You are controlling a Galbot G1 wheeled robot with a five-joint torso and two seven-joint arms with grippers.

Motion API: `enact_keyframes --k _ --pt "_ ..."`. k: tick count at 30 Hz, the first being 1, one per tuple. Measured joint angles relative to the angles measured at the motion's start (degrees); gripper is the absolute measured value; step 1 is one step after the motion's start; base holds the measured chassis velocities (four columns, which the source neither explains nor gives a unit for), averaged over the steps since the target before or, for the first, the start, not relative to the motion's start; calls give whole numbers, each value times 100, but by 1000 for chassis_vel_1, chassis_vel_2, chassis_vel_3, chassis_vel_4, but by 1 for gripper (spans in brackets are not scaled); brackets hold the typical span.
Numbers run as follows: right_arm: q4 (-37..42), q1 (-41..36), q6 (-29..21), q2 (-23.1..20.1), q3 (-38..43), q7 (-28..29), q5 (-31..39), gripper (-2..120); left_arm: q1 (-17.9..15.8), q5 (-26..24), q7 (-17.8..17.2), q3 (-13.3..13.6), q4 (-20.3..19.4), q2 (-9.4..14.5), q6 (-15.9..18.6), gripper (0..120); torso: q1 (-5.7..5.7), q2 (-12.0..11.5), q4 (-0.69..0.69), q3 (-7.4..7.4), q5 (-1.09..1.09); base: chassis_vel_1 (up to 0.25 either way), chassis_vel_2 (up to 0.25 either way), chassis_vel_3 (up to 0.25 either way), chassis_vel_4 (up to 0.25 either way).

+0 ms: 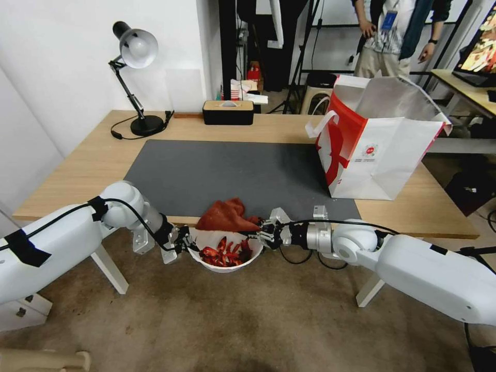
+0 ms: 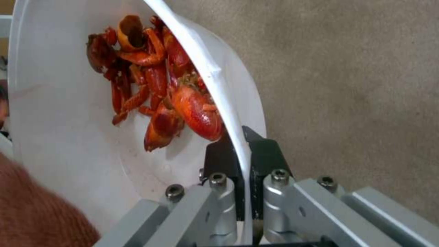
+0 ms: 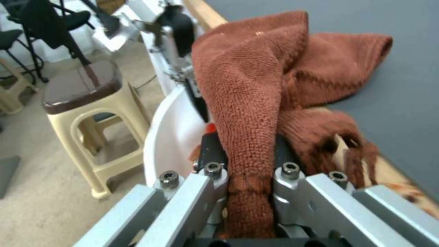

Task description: Sweep shrimp from table into container with towel, then put container into takeout bag.

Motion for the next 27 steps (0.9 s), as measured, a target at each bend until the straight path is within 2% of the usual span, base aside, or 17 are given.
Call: enact_keyframes --k 14,21,27 --pt "299 -318 54 -35 292 4 -27 4 31 -9 1 6 -82 90 13 0 0 0 1 0 -1 0 0 0 0" --pt "449 -540 72 -60 913 12 82 4 87 -12 1 -9 -168 162 43 0 0 0 0 0 0 0 0 0 0" --pt "710 -715 76 -115 1473 68 412 4 250 -9 1 -143 -210 258 56 0 -1 0 1 -1 0 0 0 0 0"
